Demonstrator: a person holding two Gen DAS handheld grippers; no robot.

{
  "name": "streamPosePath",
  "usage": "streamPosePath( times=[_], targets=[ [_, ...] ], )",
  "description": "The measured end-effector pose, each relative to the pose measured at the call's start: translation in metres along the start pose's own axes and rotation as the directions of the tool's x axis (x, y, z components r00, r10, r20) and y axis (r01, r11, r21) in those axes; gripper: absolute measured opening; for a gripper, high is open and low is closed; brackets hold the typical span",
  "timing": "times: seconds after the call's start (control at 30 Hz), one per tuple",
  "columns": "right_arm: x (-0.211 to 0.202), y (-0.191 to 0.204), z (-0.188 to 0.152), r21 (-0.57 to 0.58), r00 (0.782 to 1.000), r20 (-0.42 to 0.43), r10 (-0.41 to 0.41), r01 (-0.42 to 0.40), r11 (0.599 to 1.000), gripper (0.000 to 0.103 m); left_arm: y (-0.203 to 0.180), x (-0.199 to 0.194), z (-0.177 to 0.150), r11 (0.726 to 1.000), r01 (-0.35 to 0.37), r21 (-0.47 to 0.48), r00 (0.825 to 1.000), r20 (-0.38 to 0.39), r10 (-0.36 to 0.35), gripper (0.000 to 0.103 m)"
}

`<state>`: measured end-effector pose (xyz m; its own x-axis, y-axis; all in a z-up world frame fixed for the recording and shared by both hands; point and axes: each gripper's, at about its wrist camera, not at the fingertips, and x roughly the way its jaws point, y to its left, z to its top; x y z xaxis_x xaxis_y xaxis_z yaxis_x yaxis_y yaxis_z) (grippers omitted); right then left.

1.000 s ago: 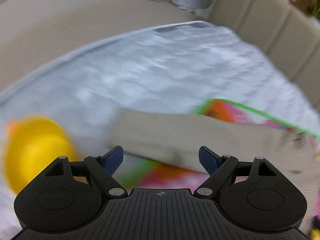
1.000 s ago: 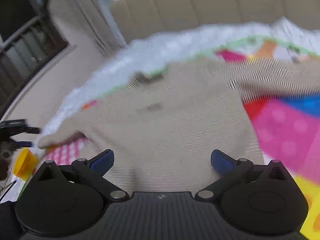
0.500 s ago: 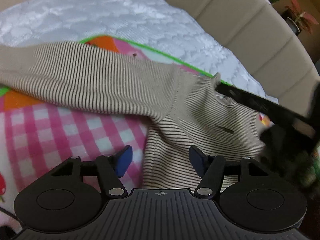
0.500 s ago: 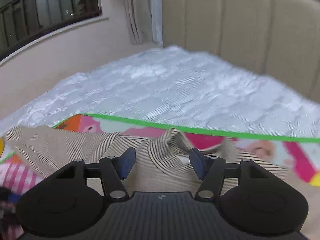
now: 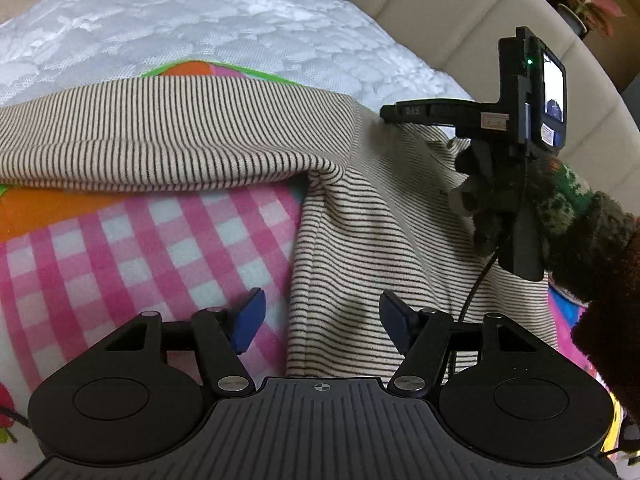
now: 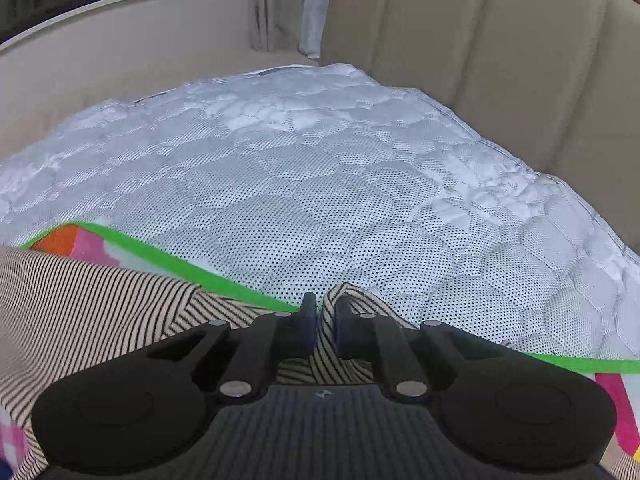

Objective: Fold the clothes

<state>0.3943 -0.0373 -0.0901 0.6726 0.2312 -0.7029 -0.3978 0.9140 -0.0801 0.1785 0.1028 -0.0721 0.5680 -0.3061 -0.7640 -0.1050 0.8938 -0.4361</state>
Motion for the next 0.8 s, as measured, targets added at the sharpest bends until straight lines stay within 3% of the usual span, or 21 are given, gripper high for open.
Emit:
streamPosePath(
  times=[0.03,0.1,0.17,0.33,0.5,0.6,0.7,0.8],
  targets=[
    [-0.005,-0.002,0.0,0.015,1.0,0.008,0.01,-0.011,1.0,0.011,0.0,0.0,0.0,1.0,0.002,-0.003,1.0,0.0,-0.002,0.069],
    [-0.019,-0.009,-0.002,0.055,0.999,0.029,0.038,-0.04,0.998,0.025,0.001,-0.001,-0.001,1.0,0.005,-0.008,1.0,0.001,-0.005,0.069],
    [-0.041,-0.021,-0.009,0.108,0.996,0.066,0.06,-0.067,0.992,0.053,0.001,-0.001,-0.001,1.0,0.006,-0.012,1.0,0.0,-0.006,0.069],
    [-0.108,-0.062,-0.055,0.231,0.995,0.08,0.054,-0.071,0.97,0.059,-0.001,0.001,0.0,1.0,-0.003,-0.003,1.0,0.001,0.003,0.069],
    [-0.167,-0.119,-0.122,0.375,0.995,0.012,-0.096,0.084,0.923,0.059,-0.005,0.004,0.001,1.0,-0.022,0.011,1.0,0.0,0.022,0.069],
    [-0.199,-0.161,-0.163,0.509,0.98,-0.037,-0.194,0.185,0.841,0.059,-0.003,0.003,0.001,1.0,-0.006,-0.015,1.0,0.005,0.006,0.07],
    [-0.23,-0.2,-0.205,0.655,0.954,-0.057,-0.294,0.258,0.71,0.059,0.0,0.002,0.001,0.999,0.013,-0.044,1.0,0.012,-0.013,0.077],
    [-0.247,-0.226,-0.24,0.759,0.933,-0.056,-0.354,0.271,0.593,0.059,0.007,0.002,0.002,0.993,0.056,-0.106,0.998,0.021,-0.054,0.083]
  ],
)
